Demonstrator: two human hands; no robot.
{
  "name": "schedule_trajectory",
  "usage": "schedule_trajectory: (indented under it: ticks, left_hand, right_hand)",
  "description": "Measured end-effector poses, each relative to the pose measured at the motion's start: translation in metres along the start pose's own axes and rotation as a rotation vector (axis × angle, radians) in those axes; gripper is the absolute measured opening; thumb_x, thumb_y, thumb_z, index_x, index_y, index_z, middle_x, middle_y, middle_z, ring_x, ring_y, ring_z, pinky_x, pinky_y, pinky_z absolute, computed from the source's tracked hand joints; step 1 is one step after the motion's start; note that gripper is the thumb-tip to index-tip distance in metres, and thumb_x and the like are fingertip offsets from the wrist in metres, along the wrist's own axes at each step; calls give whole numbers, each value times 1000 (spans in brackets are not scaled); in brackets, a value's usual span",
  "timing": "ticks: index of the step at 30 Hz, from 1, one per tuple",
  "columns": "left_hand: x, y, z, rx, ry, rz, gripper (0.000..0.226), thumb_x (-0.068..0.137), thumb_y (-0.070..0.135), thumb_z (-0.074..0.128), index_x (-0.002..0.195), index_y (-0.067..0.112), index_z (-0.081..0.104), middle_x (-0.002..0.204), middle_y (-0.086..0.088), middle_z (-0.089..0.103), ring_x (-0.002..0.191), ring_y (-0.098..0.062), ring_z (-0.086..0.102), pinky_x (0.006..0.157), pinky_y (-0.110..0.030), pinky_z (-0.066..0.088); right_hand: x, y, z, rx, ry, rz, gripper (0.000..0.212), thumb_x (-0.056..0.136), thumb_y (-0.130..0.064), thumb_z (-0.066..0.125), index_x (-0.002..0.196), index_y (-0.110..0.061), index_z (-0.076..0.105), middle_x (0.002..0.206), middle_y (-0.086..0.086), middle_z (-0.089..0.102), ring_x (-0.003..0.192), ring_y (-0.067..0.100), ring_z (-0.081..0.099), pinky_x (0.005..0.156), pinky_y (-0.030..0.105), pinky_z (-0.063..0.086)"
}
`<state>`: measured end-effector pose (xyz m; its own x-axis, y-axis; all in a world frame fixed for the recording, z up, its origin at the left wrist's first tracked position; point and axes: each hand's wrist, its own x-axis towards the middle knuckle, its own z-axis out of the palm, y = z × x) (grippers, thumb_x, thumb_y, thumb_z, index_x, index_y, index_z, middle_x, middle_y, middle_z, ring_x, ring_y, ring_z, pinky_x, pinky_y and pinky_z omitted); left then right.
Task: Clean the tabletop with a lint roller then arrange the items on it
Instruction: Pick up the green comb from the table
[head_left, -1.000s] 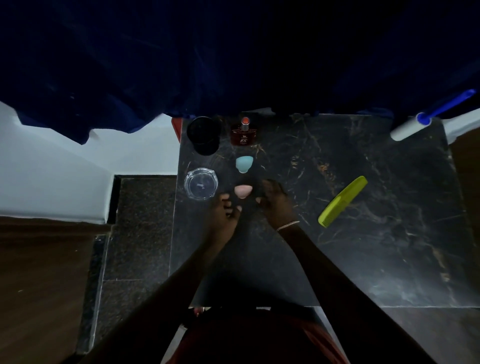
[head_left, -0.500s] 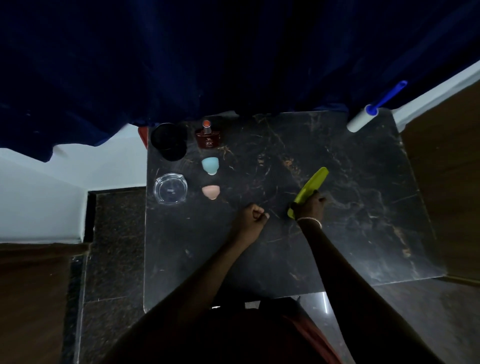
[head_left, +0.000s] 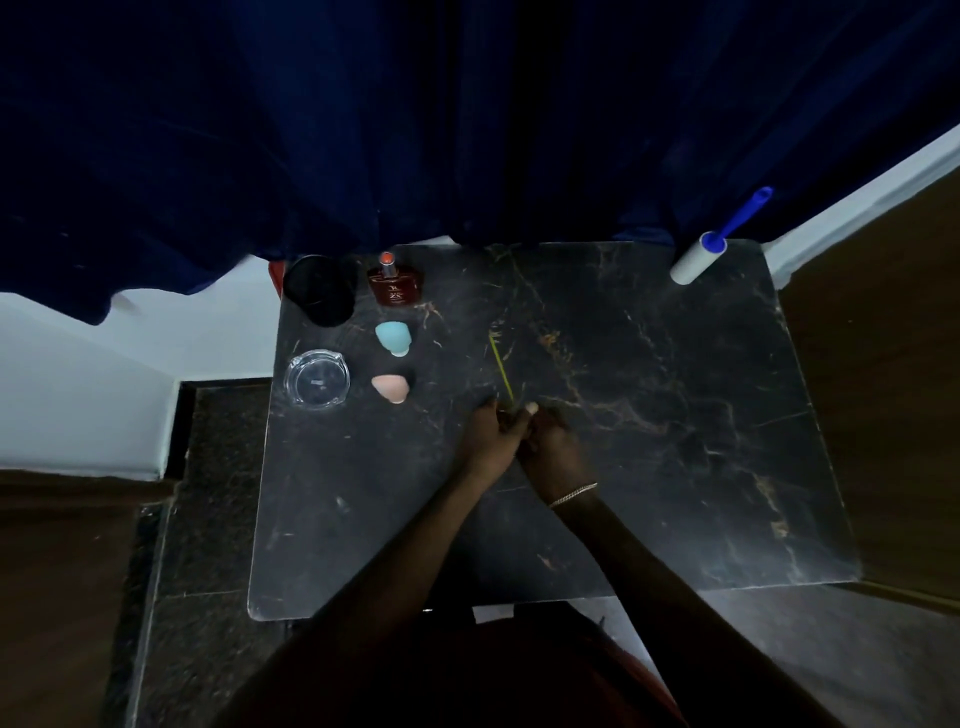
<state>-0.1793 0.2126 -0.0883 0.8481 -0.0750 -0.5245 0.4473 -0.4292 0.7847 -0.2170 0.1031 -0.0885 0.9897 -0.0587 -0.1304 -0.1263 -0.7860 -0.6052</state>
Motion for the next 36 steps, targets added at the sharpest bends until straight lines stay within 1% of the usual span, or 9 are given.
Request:
schedule_trajectory:
  ticks: [4, 8, 11, 13, 17, 20, 22, 29, 36]
  left_hand:
    - [5, 3, 1, -51, 130, -7, 16, 94, -1, 57, 94, 1, 73, 92, -24, 75, 85, -37, 72, 79, -46, 59]
    - [1, 3, -2, -329, 89, -109, 14, 101, 3, 58, 93, 8, 69, 89, -20, 71, 67, -27, 72, 59, -33, 60]
    - [1, 5, -1, -434, 72, -193, 15, 101, 3, 59, 95, 11, 69, 112, -27, 73, 101, -43, 74, 85, -56, 63]
    - [4, 6, -1, -452, 109, -205, 12, 100, 1, 61, 98, 6, 72, 113, -31, 72, 106, -51, 70, 90, -67, 57]
    - [20, 12, -11, -276, 270, -163, 10, 92, 0, 67, 95, 3, 76, 103, -23, 77, 89, -33, 73, 87, -50, 61]
    - [35, 17, -21, -30, 330, -122, 10, 85, 3, 70, 93, 5, 75, 98, -16, 77, 87, -29, 70, 74, -29, 51]
    - [48, 17, -26, 46, 334, -121, 16, 87, 8, 69, 101, 3, 75, 100, -16, 77, 94, -32, 72, 71, -26, 43]
    - [79, 7, -32, 95, 325, -140, 32, 103, 33, 54, 112, 8, 72, 111, -17, 75, 106, -35, 70, 87, -37, 53]
    - [85, 2, -33, 118, 270, -105, 58, 102, 59, 49, 120, 7, 64, 121, -17, 67, 113, -36, 65, 100, -45, 51]
  right_hand:
    - [-11, 5, -9, -14, -10, -207, 22, 84, -9, 68, 104, 0, 70, 100, 15, 63, 100, 29, 58, 87, 37, 51]
    - [-3, 16, -25, 194, 41, -23, 32, 85, -13, 74, 112, 2, 66, 105, 15, 64, 97, 22, 60, 84, 20, 47]
    - [16, 17, -36, 474, -54, 217, 36, 80, -7, 78, 113, -1, 66, 87, 13, 69, 74, 19, 65, 66, 23, 54]
    - [31, 17, -38, 542, -201, 280, 40, 79, -2, 77, 117, -3, 64, 84, 18, 71, 66, 21, 67, 57, 30, 58]
    - [63, 4, -24, 536, -229, 320, 43, 77, 7, 74, 117, -2, 62, 70, 6, 63, 62, 20, 63, 62, 39, 59]
    - [88, -9, -3, 506, -195, 313, 36, 75, 12, 72, 108, 0, 65, 72, 7, 64, 66, 24, 63, 61, 38, 57]
    - [106, -13, 13, 451, -186, 286, 27, 76, 10, 69, 99, -3, 68, 82, 12, 71, 75, 26, 67, 67, 38, 58]
    - [141, -16, 51, 228, -203, 179, 20, 83, -10, 67, 102, -7, 73, 100, 14, 76, 96, 25, 68, 89, 33, 51]
    - [147, -21, 59, 156, -167, 185, 22, 95, -28, 60, 99, -9, 70, 101, 12, 74, 101, 30, 67, 88, 33, 48]
